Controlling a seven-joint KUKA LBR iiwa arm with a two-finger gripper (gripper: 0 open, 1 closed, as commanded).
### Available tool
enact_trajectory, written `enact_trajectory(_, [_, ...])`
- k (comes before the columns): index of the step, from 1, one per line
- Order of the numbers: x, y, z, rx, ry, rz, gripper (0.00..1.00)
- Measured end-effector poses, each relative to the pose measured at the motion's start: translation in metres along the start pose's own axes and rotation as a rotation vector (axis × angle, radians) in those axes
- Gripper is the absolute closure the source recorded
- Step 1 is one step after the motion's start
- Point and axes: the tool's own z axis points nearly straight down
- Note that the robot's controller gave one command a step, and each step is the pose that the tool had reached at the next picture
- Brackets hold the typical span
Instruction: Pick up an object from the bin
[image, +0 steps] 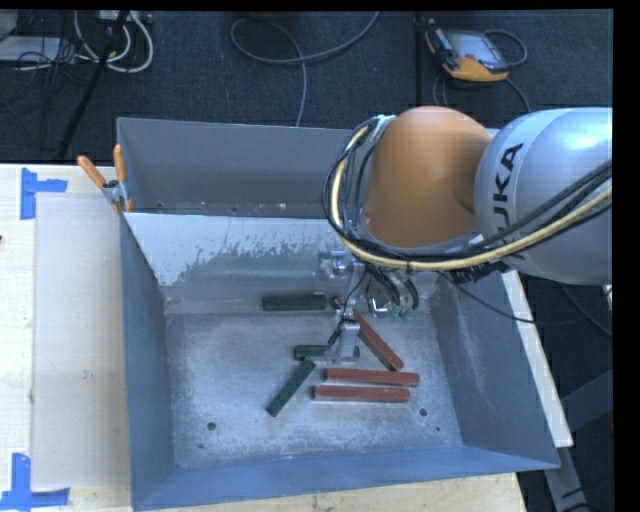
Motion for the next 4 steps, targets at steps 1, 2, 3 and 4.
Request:
enact_trajectory(1, [0.025, 0.001, 0.156, 0.0, -0.001, -0.294, 0.0])
enact_trajectory(2, [0.023, 0.001, 0.153, 0.0, -0.008, -0.289, 1.0])
enact_trajectory(3, [-0.01, 0.026, 0.047, 0.002, -0.015, -0.654, 1.0])
enact_trajectory(4, [-0.016, 0.039, -0.007, 0.003, -0.018, -0.655, 1.0])
